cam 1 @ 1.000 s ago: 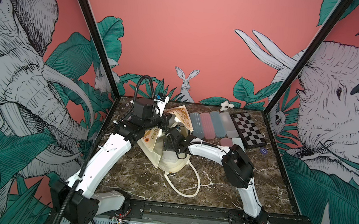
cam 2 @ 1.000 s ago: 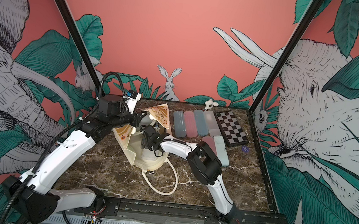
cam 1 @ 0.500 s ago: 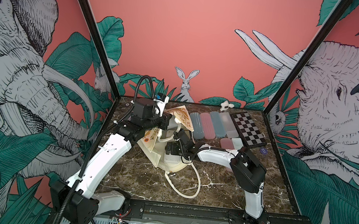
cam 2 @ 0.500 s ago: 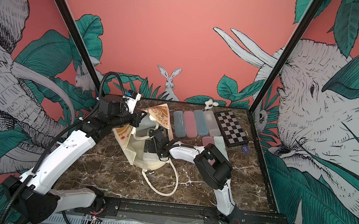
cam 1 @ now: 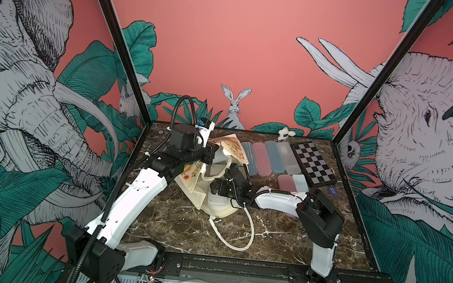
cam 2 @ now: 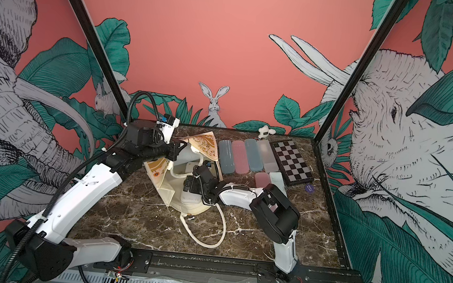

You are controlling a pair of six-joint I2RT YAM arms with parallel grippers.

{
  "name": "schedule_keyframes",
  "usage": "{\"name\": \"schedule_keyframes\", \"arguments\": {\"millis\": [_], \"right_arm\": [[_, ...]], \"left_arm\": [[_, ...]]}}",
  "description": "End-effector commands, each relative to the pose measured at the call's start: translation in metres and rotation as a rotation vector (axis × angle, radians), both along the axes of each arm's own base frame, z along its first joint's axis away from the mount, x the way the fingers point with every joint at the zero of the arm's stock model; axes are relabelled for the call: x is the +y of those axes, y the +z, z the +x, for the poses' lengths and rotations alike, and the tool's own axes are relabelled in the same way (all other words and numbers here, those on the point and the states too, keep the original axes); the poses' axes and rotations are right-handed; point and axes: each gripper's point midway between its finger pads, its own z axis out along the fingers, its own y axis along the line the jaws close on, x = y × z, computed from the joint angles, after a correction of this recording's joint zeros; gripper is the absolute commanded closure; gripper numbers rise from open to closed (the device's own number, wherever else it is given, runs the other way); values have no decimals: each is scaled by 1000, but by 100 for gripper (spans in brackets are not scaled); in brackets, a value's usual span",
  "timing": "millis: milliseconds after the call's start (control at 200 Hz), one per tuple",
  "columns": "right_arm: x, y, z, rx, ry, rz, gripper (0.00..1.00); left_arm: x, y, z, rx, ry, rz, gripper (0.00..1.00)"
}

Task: Take out the pencil case from the canvas bag
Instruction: Pick up the pencil case from the canvas bag.

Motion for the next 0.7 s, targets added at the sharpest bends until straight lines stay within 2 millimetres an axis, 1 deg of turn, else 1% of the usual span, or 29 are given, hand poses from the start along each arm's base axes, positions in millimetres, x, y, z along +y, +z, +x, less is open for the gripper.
{"name": "schedule_keyframes", "arguments": {"millis": [0,70,115,210,260,520,690], "right_arm": [[-48,-23,1,78,-172,-152,3],[-55,-29,0,95,-193,-180,5],[-56,-34,-2,108,-195,-189,7],[-52,-44,-4,137,-180,-184,16],[-48,-49,-6,153,-171,-173,18],[-40,-81,-9,236,-168,-108,17],[-32,-89,-10,266,-165,-25,13]], "left_arm": [[9,33,11,-98,61,-38,100],[9,32,12,-95,59,-37,100],[8,33,12,-96,57,-39,100],[6,33,13,-93,52,-43,100],[5,34,13,-94,47,-47,100],[-1,36,13,-91,19,-68,100],[-2,37,12,-89,12,-76,100]]}}
